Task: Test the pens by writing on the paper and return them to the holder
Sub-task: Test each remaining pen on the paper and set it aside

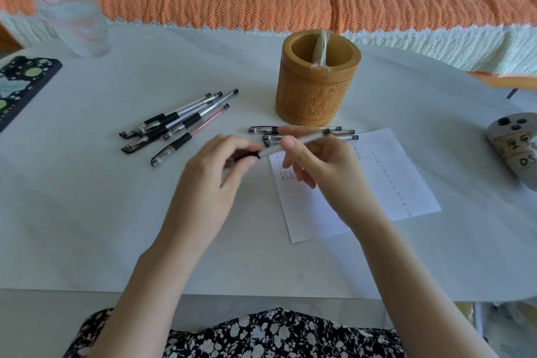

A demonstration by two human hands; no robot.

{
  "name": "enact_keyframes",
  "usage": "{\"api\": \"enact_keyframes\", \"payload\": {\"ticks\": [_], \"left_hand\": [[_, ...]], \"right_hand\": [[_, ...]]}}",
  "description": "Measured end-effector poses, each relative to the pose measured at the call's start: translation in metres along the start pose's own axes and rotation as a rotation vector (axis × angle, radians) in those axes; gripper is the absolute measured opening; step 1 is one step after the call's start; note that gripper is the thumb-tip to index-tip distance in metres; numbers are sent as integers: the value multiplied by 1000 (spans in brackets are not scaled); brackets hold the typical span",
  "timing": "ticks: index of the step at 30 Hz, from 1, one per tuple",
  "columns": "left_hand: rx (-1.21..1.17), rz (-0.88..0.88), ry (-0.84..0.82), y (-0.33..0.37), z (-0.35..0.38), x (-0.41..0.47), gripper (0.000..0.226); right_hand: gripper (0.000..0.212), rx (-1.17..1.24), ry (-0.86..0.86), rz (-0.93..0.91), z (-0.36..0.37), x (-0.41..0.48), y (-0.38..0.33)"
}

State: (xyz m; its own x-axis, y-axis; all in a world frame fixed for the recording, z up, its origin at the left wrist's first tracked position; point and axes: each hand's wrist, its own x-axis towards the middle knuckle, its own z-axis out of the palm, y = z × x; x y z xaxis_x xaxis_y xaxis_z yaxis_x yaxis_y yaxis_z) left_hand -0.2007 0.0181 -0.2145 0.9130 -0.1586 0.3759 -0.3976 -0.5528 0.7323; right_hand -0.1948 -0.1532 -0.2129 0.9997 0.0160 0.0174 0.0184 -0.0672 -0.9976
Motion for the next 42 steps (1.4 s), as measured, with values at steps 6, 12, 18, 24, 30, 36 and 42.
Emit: {"api": "enact_keyframes", "payload": {"ticks": [6,12,18,24,30,36,42], "left_hand": [[-65,-89,-163,12,21,-8,10],[43,-76,-164,14,24,-9,14],[-22,-123,-206,16,23,-9,18],[-79,-154,-211,18,21,-9,16],[-74,-172,-216,18,22,-11,17],[155,-262,-276,12,18,-13,31],[251,-292,-328,15,21,-12,42]], "right_hand": [[23,110,13,-11,1,0,-1],[23,105,33,-14,-3,-5,-1],[24,110,56,-25,-6,-5,-1],[19,202,15,-19,-9,-6,-2],[25,292,-27,85,-12,-3,2],[25,156,173,56,-29,0,5],[32,-43,302,84,-18,2,12]]}}
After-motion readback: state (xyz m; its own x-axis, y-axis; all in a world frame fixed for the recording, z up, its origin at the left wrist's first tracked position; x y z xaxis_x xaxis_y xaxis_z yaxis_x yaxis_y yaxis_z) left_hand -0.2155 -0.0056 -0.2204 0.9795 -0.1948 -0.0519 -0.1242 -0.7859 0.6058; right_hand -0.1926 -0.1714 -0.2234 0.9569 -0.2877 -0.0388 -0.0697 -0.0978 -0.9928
